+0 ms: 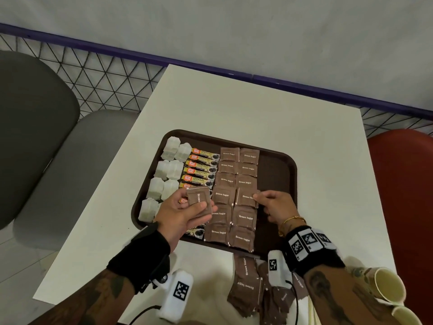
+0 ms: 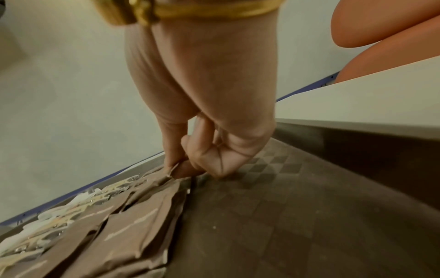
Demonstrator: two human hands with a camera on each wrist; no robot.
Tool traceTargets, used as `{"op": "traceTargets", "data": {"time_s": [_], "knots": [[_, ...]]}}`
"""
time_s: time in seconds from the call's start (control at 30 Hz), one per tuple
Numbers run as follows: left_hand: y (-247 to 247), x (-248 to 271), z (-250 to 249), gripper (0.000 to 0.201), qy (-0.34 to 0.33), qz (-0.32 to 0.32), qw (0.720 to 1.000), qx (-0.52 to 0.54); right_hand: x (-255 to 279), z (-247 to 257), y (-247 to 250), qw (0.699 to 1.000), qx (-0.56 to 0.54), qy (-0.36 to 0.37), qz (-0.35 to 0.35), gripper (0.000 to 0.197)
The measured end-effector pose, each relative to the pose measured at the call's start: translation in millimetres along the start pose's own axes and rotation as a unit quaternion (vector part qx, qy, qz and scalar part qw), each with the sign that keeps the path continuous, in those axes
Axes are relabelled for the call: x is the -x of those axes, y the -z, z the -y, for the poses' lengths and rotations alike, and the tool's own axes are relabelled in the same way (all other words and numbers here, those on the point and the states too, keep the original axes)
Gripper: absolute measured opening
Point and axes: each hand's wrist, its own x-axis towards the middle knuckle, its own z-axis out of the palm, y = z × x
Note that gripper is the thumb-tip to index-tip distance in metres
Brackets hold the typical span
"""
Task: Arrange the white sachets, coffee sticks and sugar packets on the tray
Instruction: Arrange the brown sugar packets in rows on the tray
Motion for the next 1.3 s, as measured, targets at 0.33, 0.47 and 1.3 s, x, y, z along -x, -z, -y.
{"op": "traceTargets", "data": {"time_s": [0.33,0.47,1.3], "knots": [[0,-1,3,0.028,-0.009,-0.037,0.995,-0.095,-2,-4,-7,0.989,0.09,0.06,-0.098,0.024],[-3,-1,4,0.022,-0.018,-0.032,0.993,-0.108,26,22,-11,0.988,0.066,0.131,-0.055,0.026],[-9,-16,-14,0.007,-0.042,-0.092,0.982,-0.16,20,64,-28,0.989,-0.076,0.092,0.092,0.009]]}}
